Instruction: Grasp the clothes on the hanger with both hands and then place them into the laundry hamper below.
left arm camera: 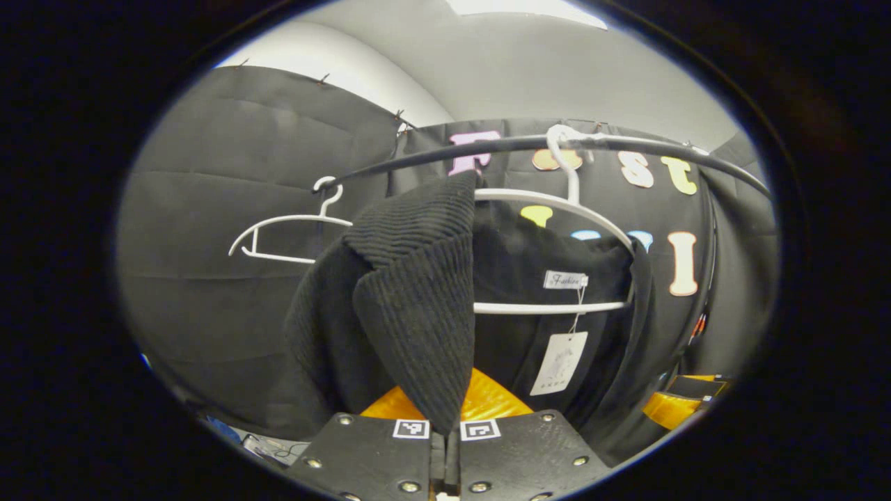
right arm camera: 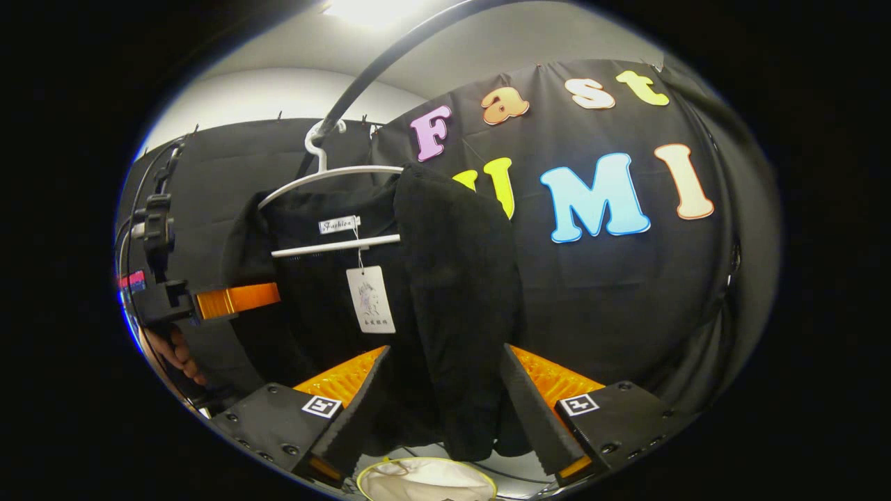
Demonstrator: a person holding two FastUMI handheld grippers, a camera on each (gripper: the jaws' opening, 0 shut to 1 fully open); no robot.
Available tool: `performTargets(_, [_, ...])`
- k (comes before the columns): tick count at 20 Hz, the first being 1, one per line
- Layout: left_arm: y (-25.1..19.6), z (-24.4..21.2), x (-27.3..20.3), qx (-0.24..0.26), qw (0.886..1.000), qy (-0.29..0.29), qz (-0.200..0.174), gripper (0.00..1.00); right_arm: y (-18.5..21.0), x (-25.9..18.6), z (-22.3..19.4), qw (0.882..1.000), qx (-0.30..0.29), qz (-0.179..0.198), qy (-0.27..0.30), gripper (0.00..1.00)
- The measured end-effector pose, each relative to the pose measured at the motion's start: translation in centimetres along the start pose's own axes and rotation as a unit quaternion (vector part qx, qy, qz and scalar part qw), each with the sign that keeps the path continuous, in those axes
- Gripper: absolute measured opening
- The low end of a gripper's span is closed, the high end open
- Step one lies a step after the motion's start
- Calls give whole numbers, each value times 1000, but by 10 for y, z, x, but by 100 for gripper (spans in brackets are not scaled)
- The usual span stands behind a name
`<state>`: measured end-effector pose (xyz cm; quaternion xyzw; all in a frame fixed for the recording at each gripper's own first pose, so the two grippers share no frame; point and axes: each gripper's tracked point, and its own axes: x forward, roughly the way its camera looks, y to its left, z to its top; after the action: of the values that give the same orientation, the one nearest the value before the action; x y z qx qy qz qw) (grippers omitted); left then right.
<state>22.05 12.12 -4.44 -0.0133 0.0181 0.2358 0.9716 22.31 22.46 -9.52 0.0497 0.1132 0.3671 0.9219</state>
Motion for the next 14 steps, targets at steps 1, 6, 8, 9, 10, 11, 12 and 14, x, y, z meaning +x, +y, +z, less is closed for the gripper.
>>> performTargets(1, [-1,4,-6,1,1000,-2,-1,1,-1,5,5,1000,6,-6,-4,98])
performTargets(6, [-9,24,-26,-9,1000,1,-16,1,1,35,22,999,17,-20,-18,98])
performTargets(8, [-8,31,-32,-14,1000,2,-16,1,3,44,25,999,27,-22,-19,98])
performTargets(9, [-7,33,-36,-14,1000,2,-18,0,5,48,26,999,30,-23,-20,98])
performTargets(10, [-6,35,-39,-12,1000,-1,-17,0,6,52,26,999,34,-27,-17,98])
performTargets(11, [-5,37,-40,-10,1000,-2,-17,0,8,57,25,999,41,-27,-12,98])
performTargets(12, [-4,34,-42,-11,1000,-1,-17,0,11,61,25,999,44,-29,-11,98])
performTargets(14, [-5,34,-41,-18,1000,-2,-19,1,3,69,30,998,30,-49,-20,98])
